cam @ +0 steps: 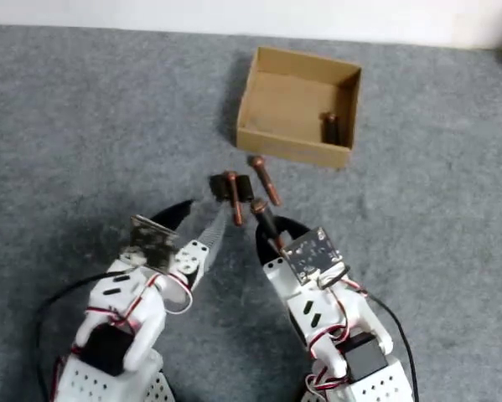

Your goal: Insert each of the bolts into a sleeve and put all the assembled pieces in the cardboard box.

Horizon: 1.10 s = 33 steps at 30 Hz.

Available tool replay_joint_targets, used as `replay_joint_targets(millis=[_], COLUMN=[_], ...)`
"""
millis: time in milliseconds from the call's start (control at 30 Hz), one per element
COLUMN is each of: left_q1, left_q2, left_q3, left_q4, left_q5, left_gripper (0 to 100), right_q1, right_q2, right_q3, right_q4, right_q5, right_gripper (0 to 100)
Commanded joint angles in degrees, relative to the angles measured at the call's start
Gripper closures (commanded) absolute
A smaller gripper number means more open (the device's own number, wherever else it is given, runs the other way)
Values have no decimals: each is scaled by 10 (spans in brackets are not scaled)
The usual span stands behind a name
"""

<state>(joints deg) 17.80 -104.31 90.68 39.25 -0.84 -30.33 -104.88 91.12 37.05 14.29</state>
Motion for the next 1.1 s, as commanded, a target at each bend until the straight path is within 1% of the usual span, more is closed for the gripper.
replay_joint_targets(millis=[0, 67, 200, 267, 333, 400, 467, 533, 600, 700, 767, 833, 900, 1000, 1067], left_q1=[-11, -13, -40, -50, -51, -51, -53, -68, -80, -81, -84, -85, -87, -104, -115], left_q2=[-6, -6, -6, 1, 26, 64, 116, 187, 277, 447, 574, 692, 780, 826, 828], left_q3=[22, 37, 65, 65, 65, 62, 44, 17, -15, -71, -134, -208, -275, -346, -353], left_q4=[-51, -64, -108, -118, -127, -158, -183, -200, -235, -302, -321, -318, -287, -202, -190], left_q5=[-42, -41, -44, -44, -44, -44, -44, -41, -41, -41, -40, -40, -40, -30, 3], left_gripper=[992, 983, 992, 992, 992, 992, 992, 992, 992, 992, 992, 993, 993, 993, 993], right_q1=[17, 28, 29, 29, 29, 32, 58, 93, 124, 156, 173, 189, 204, 221, 230], right_q2=[-3, -3, -3, -2, 3, 33, 82, 156, 250, 413, 531, 649, 764, 926, 1029], right_q3=[-2, -3, -6, -6, -7, -7, -45, -106, -177, -293, -383, -476, -572, -712, -807], right_q4=[-33, -33, -31, -34, -49, -57, -72, -87, -108, -134, -137, -136, -135, -113, -87], right_q5=[-2, -2, -1, 0, 20, 44, 47, 33, 29, 30, 30, 30, 30, 30, 28], right_gripper=[993, 993, 993, 993, 993, 993, 993, 993, 993, 993, 993, 993, 993, 993, 993])
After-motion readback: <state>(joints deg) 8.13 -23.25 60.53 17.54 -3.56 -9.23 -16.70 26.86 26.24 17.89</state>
